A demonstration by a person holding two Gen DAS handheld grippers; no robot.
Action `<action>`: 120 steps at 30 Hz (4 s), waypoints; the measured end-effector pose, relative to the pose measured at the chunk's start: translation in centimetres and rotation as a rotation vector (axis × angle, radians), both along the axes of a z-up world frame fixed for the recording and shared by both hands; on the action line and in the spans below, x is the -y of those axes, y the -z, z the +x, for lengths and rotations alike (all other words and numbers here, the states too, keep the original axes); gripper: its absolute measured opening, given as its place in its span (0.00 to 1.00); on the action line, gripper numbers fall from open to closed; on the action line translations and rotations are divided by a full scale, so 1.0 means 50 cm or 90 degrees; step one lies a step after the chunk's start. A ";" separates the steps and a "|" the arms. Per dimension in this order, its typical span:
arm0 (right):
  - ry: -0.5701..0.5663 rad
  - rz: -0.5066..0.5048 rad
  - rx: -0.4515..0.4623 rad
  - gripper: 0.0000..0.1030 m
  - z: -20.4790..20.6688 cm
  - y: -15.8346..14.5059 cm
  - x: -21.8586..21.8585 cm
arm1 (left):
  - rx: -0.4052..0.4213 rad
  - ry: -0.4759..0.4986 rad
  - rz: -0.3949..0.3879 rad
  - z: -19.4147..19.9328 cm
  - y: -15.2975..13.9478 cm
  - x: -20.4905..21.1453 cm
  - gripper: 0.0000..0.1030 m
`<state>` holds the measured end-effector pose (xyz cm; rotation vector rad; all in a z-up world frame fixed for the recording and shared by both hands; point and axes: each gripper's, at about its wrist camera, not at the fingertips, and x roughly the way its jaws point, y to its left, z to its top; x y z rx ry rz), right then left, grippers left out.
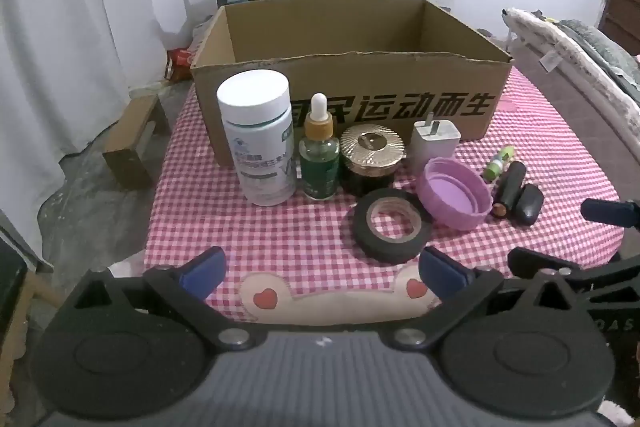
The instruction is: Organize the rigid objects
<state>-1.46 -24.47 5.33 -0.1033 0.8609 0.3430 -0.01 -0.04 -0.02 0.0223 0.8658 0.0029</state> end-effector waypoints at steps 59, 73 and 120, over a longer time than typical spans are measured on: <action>-0.033 -0.021 0.005 0.99 0.015 -0.009 -0.024 | -0.019 -0.026 0.017 0.013 0.019 -0.029 1.00; -0.039 -0.017 0.004 0.99 0.019 -0.008 -0.031 | -0.026 -0.027 0.023 0.014 0.022 -0.030 1.00; 0.158 0.197 -0.109 0.54 0.142 0.063 0.210 | -0.028 0.472 0.026 0.132 0.090 0.328 0.41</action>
